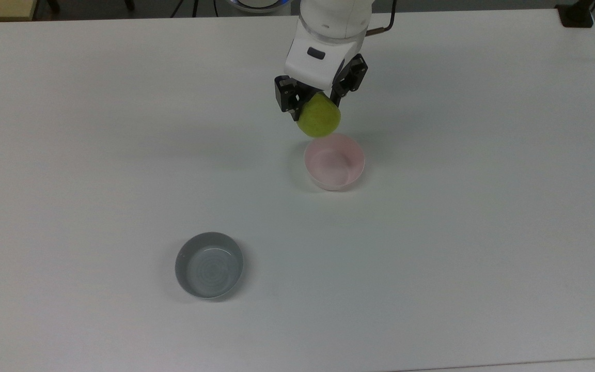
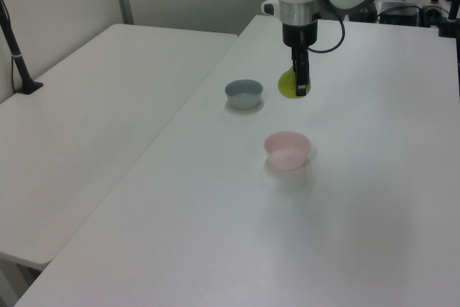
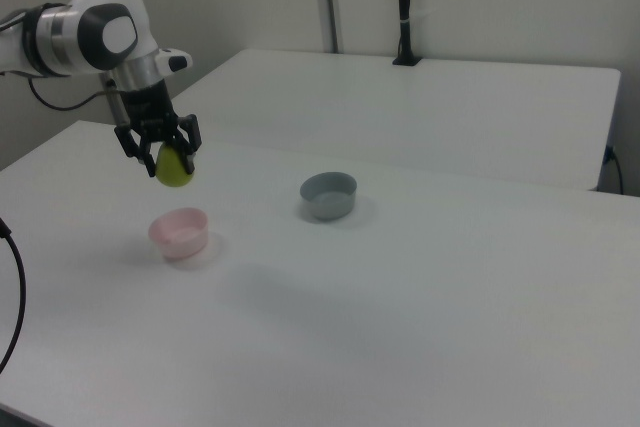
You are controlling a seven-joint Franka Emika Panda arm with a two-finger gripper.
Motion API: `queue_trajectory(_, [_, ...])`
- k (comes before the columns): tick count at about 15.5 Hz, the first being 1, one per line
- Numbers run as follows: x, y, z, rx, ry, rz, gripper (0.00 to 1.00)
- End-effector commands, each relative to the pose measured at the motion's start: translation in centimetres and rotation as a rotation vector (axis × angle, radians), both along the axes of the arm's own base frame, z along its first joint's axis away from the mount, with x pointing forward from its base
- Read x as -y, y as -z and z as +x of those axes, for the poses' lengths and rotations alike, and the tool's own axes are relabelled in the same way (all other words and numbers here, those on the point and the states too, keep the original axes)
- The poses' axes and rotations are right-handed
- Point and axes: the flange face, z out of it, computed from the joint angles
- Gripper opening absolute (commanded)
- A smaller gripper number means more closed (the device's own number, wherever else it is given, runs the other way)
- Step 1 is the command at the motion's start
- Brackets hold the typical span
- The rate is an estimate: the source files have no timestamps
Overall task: Place the pear in the bowl
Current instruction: 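Carry the pear over the pink bowl and lower it in, then open the gripper to release the pear into the pink bowl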
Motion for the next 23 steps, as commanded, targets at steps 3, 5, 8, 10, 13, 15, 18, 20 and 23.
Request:
queue_trajectory(3, [-1.8, 5.4, 0.9, -0.089, -0.005, -0.029, 0.51])
queue_trajectory(5, [-3.5, 7.3, 0.8, -0.105, -0.028, -0.043, 0.51])
queue_trajectory(8, [-4.7, 8.9, 1.3, -0.067, -0.017, -0.042, 0.53])
queue_trajectory(10, [-5.8, 10.7, 1.4, -0.074, -0.018, -0.054, 0.53])
queue_trajectory(13, [-6.2, 12.3, 1.9, -0.055, -0.003, -0.059, 0.53])
queue_trajectory(15, [-6.1, 13.3, 1.9, -0.067, -0.006, -0.069, 0.55])
queue_trajectory(18, [-6.3, 13.8, 2.0, -0.065, -0.004, -0.066, 0.82])
queue_trajectory(20, [-6.2, 13.7, 2.0, -0.064, 0.0, -0.064, 1.0])
queue_trajectory(23, [-6.2, 13.6, 2.0, -0.064, 0.0, -0.063, 1.0])
